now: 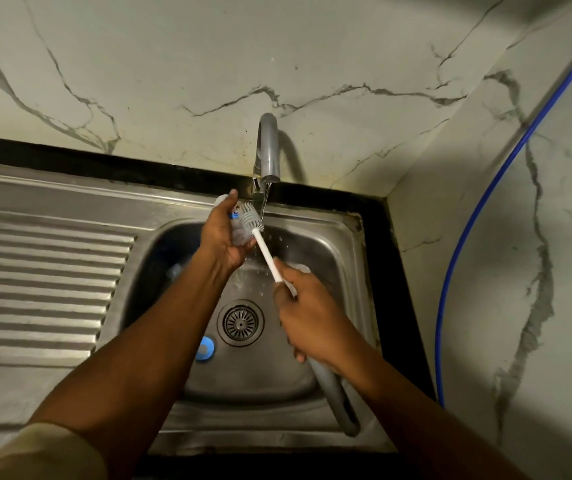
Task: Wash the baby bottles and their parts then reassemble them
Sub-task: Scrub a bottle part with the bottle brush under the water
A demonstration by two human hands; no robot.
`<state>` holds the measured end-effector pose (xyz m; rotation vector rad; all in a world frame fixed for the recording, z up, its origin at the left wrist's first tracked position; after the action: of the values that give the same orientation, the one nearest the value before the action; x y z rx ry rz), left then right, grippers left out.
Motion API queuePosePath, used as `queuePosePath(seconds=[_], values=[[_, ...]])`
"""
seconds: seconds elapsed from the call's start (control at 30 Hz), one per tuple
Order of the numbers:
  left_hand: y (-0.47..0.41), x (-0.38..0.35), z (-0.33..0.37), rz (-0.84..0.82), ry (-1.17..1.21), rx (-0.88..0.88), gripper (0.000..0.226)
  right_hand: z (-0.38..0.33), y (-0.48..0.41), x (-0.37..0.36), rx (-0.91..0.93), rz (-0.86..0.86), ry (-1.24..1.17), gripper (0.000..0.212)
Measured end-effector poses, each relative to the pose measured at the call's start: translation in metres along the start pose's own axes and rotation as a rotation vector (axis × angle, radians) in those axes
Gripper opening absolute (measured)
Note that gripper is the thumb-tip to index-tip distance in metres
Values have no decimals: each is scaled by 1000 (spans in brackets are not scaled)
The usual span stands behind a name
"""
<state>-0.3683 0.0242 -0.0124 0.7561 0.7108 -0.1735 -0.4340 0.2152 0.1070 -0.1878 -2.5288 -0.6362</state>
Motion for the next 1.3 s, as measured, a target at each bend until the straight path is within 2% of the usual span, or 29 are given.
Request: queuePosePath(seconds=[0.13,0.17,0.27,0.33,0.43,0.5,0.63,0.77,0.9,0.97,1.03,1.13,1.2,1.3], values=[[30,-31,-10,-81,-79,78,42,0,-26,11,-62,113,-126,40],[32,-35,-11,-76,-63,108,40,-2,-32,15,-80,116,-167,39],[23,-29,1,-13,68,74,46,-1,-21,16,-61,37,-127,40],[15,-21,1,-15,55,37,47,1,-5,11,-28,3,-88,44],[27,-32,-14,-90,-73,37,43,6,-22,15,-60,88,-160,44],[31,-38,-18,-104,-69,29,34,5,-30,17,-82,97,-208,45],[21,-25,-1,-97,95,55,55,5,-5,6,-7,8,-101,47],[23,-28,-14,-119,-19,103,43,6,-25,15,-68,107,-160,42],[17,-21,-1,-69,115,67,53,4,-18,12,-74,39,-170,45],[13,-17,3,-53,66,25,52,2,-7,4,-38,4,-132,47],[22,-26,-5,-123,-47,17,56,2,-17,5,-54,60,-164,46],[29,-36,-10,-158,-42,59,42,1,-31,13,-138,78,-333,43],[25,-31,-1,-137,59,61,37,1,-20,10,-130,24,-306,45],[23,-25,2,-116,36,36,28,2,-7,2,-89,19,-218,46]])
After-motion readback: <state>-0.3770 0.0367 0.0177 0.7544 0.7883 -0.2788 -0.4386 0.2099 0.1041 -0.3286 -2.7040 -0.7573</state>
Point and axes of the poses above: each hand's wrist, its own y-axis away from the middle knuckle, its own x-axis out of the back of the hand, z = x × y, the point moved 2 cm from there along -y, towards the middle knuckle, and after that the axes turned 2 degrees about -z, right-handed, at the moved point
